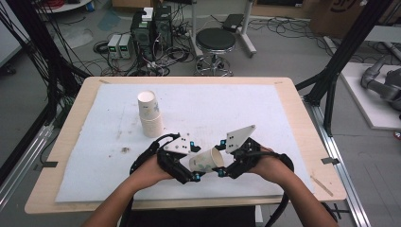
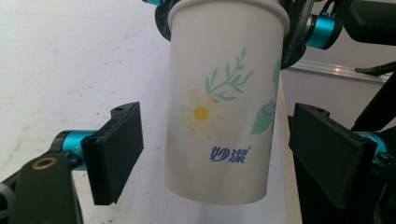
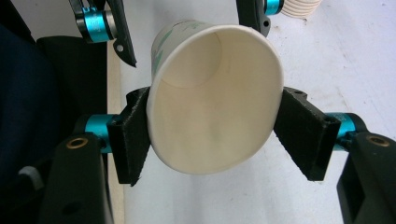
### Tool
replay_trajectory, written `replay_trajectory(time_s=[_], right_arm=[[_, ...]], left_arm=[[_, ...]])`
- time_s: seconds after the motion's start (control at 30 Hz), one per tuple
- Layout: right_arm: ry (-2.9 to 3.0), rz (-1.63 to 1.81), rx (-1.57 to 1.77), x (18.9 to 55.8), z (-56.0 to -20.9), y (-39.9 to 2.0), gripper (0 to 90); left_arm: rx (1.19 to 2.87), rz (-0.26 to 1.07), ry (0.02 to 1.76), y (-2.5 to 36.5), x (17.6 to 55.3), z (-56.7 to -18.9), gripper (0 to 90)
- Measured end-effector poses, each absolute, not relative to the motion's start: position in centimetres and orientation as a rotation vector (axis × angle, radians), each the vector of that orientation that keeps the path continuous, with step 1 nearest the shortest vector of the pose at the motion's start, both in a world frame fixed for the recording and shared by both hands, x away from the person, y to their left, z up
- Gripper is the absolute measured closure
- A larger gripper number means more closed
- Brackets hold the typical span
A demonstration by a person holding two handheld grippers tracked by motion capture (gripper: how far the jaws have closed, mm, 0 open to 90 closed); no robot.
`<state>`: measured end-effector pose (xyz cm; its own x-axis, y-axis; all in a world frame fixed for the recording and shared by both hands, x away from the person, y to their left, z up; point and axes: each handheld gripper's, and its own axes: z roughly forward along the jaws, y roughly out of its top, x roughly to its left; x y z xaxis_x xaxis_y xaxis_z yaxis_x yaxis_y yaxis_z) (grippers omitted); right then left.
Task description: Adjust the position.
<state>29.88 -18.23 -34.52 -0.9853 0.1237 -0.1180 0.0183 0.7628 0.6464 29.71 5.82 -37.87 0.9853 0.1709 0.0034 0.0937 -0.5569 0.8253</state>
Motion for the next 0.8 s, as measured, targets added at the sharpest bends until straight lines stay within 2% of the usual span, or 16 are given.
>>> replay_trajectory(time_s=[0.53,0.8], right_arm=[[2.818,0.861,0.033,29.9,-34.0,-16.9,31.5],[2.835,0.814,0.014,29.9,-34.2,-16.5,31.5]], left_arm=[[2.262,0.104,0.165,4.4,30.1,-38.1,20.0],[2.290,0.087,0.164,3.8,30.3,-38.2,24.8]])
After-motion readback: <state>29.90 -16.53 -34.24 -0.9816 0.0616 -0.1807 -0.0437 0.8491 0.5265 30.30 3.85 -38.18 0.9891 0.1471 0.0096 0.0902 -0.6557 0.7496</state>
